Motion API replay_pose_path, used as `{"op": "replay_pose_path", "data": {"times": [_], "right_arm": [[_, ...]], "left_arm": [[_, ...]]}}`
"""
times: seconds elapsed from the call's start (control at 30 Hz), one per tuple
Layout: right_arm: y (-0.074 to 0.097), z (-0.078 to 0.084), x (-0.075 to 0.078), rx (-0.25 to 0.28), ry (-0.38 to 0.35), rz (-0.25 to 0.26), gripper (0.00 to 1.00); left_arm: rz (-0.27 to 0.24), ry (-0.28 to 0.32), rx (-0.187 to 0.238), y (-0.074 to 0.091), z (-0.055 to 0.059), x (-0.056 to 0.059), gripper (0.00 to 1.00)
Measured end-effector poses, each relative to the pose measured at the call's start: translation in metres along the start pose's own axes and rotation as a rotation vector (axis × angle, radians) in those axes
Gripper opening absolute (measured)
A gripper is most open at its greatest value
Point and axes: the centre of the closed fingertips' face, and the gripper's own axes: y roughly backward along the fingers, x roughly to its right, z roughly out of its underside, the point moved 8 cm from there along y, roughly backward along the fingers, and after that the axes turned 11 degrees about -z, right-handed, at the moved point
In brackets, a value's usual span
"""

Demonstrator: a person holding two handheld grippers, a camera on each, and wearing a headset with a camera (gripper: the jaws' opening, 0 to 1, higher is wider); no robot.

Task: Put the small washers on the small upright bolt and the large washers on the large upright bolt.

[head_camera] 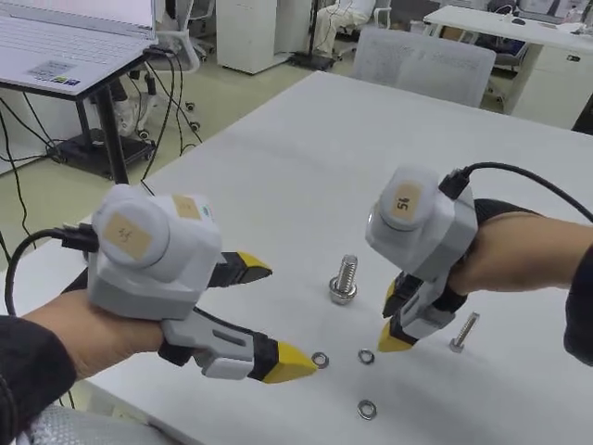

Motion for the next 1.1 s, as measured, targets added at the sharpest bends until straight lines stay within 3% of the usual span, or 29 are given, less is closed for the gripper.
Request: {"op": "replay_pose_path", "data": {"times": [0.27, 1.1], "right_arm": [[-0.014, 0.0, -0.003, -0.016, -0.003, -0.021, 0.25], [-0.029, -0.002, -0.002, -0.031, 0.017, -0.044, 0.19]], "left_arm": [[-0.002, 0.001, 0.0, 0.001, 0.0, -0.001, 0.71], [-0.006, 0.006, 0.005, 0.001, 0.0, -0.001, 0.71]]}}
